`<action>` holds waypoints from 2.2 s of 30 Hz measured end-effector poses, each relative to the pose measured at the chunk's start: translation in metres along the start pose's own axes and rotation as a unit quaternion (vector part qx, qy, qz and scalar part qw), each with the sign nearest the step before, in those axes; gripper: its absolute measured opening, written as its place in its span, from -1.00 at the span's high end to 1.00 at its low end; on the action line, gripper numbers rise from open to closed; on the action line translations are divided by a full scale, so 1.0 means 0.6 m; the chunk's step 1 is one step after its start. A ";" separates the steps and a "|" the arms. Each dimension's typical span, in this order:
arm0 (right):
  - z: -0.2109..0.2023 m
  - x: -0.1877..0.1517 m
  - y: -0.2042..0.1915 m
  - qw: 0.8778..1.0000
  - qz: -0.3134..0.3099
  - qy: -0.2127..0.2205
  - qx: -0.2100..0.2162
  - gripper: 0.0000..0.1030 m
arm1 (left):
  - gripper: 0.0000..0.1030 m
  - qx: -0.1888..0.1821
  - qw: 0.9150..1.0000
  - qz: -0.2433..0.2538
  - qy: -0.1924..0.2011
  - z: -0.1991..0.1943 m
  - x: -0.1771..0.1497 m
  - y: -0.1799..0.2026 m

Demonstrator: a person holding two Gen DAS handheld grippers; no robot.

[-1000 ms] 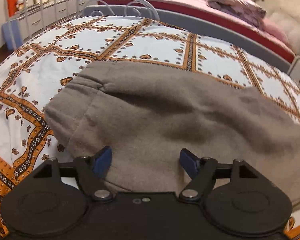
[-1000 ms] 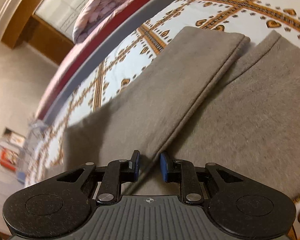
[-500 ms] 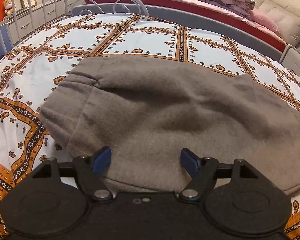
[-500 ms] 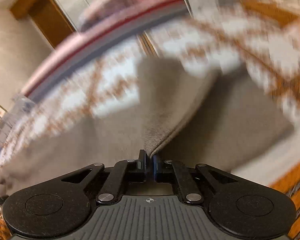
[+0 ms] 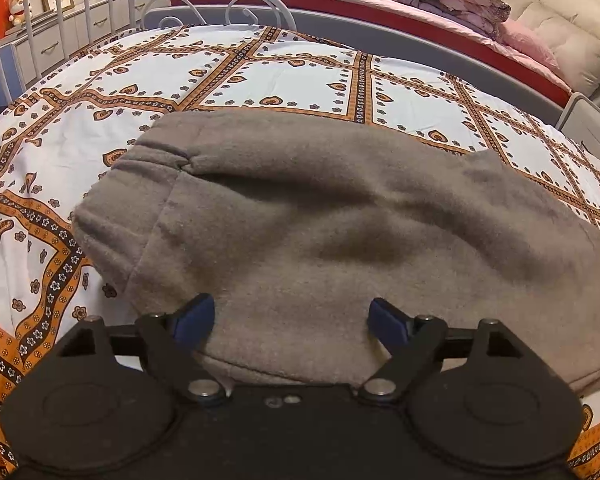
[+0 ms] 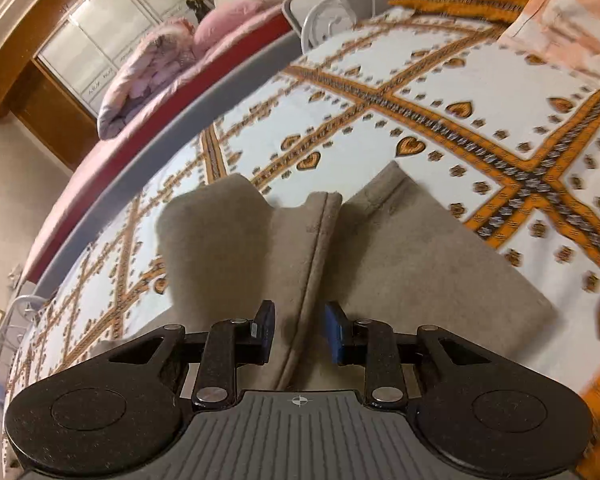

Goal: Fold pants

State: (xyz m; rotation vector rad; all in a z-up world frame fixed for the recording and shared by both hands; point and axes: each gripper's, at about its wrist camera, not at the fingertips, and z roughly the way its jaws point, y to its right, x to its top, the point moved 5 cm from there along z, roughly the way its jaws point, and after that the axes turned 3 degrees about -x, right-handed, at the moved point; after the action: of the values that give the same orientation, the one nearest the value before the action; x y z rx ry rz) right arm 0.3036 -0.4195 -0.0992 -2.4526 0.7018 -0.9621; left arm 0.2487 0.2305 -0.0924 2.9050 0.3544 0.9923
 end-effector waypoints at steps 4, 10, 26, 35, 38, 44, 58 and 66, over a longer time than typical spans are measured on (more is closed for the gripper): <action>0.015 0.016 -0.019 0.999 -0.043 0.003 -0.007 0.91 | -0.50 -0.001 1.000 0.002 0.000 0.000 -0.001 0.000; -0.126 0.027 -0.075 0.989 -0.096 0.113 0.026 0.91 | -0.51 -0.003 1.000 0.006 0.000 0.001 -0.002 0.001; -0.117 -0.029 0.036 0.994 -0.076 0.024 -0.074 0.91 | -0.54 -0.009 1.000 -0.005 -0.003 0.001 -0.002 -0.003; -0.091 -0.034 0.068 0.987 -0.097 0.003 -0.127 0.80 | -0.56 -0.009 1.000 0.005 -0.002 -0.001 -0.003 -0.001; -0.118 -0.024 0.089 0.980 -0.059 0.039 -0.187 0.38 | -0.48 -0.008 1.000 0.013 0.006 -0.009 0.000 0.000; -0.146 -0.065 -0.053 0.978 -0.175 0.091 -0.073 0.38 | -0.42 -0.003 0.999 0.024 0.039 -0.023 0.013 0.009; -0.009 -0.329 -0.393 0.891 -0.445 -0.031 0.083 0.35 | -0.21 0.041 0.995 0.055 0.079 -0.047 0.026 -0.010; 0.072 -0.361 -0.618 0.876 -0.451 -0.018 0.171 0.35 | -0.34 0.032 0.990 0.081 0.108 0.013 0.121 0.008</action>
State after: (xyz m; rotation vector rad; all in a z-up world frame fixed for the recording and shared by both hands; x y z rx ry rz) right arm 0.3084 0.0080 -0.0387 -2.4180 -0.6755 -1.1931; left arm 0.3103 0.2427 -0.0547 2.9272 0.1627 1.3509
